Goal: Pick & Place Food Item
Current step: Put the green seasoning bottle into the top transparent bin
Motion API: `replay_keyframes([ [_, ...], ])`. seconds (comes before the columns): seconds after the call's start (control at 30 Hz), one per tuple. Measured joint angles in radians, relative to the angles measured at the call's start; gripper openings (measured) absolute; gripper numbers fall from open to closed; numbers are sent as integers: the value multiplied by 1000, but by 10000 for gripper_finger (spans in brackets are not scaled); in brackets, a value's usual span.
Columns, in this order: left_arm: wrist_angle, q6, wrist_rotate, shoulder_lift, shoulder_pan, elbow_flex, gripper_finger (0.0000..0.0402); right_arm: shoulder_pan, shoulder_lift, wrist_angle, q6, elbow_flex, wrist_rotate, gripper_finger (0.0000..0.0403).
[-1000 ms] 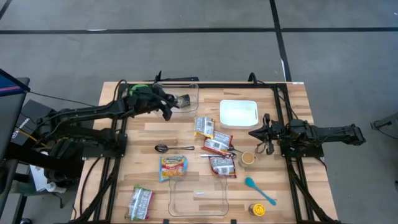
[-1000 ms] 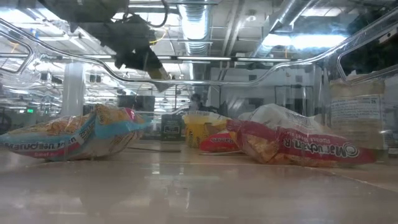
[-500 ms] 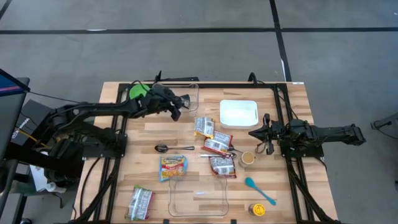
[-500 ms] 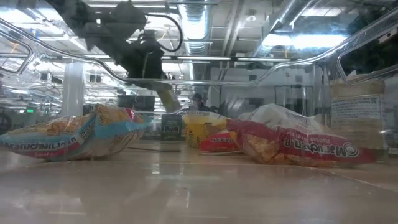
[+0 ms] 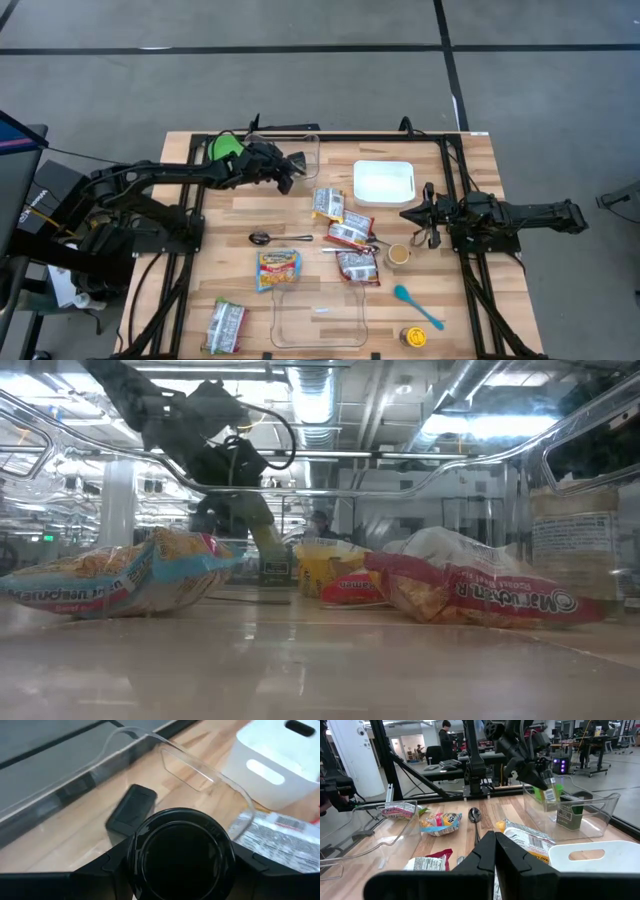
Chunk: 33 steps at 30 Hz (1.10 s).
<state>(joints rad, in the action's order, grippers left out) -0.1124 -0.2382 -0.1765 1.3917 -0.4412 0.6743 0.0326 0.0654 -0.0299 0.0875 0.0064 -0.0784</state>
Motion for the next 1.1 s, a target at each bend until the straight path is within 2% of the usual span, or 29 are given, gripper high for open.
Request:
replay_keyframes([
  [0.27,5,-32,-4,14,-3,0,204,0,0,0,0,0,0,0],
  [0.6,-35,-60,-12,100,-3,11,203,0,0,0,0,0,0,0],
  [1.1,125,-134,-26,149,2,133,205,0,0,0,0,0,0,0],
])
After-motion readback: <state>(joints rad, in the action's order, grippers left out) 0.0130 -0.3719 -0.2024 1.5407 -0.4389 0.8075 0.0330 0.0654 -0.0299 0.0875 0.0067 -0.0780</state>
